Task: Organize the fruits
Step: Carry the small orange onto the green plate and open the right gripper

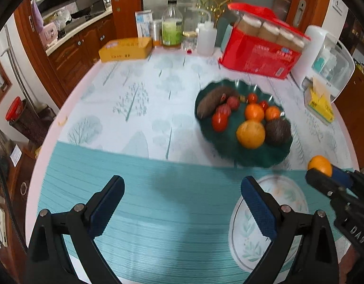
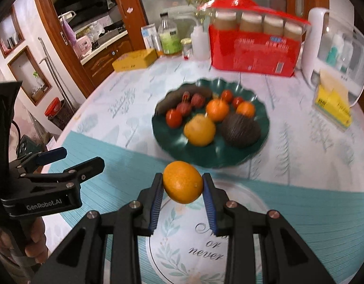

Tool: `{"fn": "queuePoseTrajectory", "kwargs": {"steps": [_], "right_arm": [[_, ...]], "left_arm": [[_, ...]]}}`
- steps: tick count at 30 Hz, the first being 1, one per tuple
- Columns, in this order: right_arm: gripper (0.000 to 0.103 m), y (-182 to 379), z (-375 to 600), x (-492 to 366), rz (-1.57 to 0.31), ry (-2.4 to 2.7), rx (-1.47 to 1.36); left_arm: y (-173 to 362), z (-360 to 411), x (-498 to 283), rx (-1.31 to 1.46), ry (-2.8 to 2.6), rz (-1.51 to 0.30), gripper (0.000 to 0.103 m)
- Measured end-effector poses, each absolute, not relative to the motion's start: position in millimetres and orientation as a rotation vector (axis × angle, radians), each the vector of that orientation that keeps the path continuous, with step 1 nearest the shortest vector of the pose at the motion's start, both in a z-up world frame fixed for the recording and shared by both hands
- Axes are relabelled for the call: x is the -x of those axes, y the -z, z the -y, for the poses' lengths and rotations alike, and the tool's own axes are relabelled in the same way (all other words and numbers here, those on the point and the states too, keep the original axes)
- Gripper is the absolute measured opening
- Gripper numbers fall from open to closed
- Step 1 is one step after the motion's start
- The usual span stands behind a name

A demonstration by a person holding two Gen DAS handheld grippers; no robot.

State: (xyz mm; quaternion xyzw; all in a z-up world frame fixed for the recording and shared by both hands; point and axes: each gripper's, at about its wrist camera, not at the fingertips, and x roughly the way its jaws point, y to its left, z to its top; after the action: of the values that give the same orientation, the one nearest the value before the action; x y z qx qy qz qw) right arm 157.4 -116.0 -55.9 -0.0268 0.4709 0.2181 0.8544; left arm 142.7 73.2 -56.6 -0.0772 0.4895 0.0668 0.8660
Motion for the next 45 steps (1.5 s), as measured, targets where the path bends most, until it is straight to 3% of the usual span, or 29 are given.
{"fn": "queuePoseTrajectory", "kwargs": {"steps": [10, 17, 34, 45], "right_arm": [[0.033, -39, 112, -212, -0.890, -0.427, 0.132], [0.033, -65, 103, -270, -0.853, -0.404, 0.162], [0.033, 92, 84, -372, -1.133, -0.372, 0.059], [0.034, 141, 72, -386, -1.259, -0.384, 0.061]], "left_arm": [[-25, -69, -192, 0.114, -0.064, -0.919, 0.098], [-49, -62, -244, 0.074, -0.034, -0.890, 0.098], [92, -76, -338, 0.076, -0.059, -1.078, 0.098], [124, -75, -343, 0.066, -0.056, -1.116, 0.098]]}}
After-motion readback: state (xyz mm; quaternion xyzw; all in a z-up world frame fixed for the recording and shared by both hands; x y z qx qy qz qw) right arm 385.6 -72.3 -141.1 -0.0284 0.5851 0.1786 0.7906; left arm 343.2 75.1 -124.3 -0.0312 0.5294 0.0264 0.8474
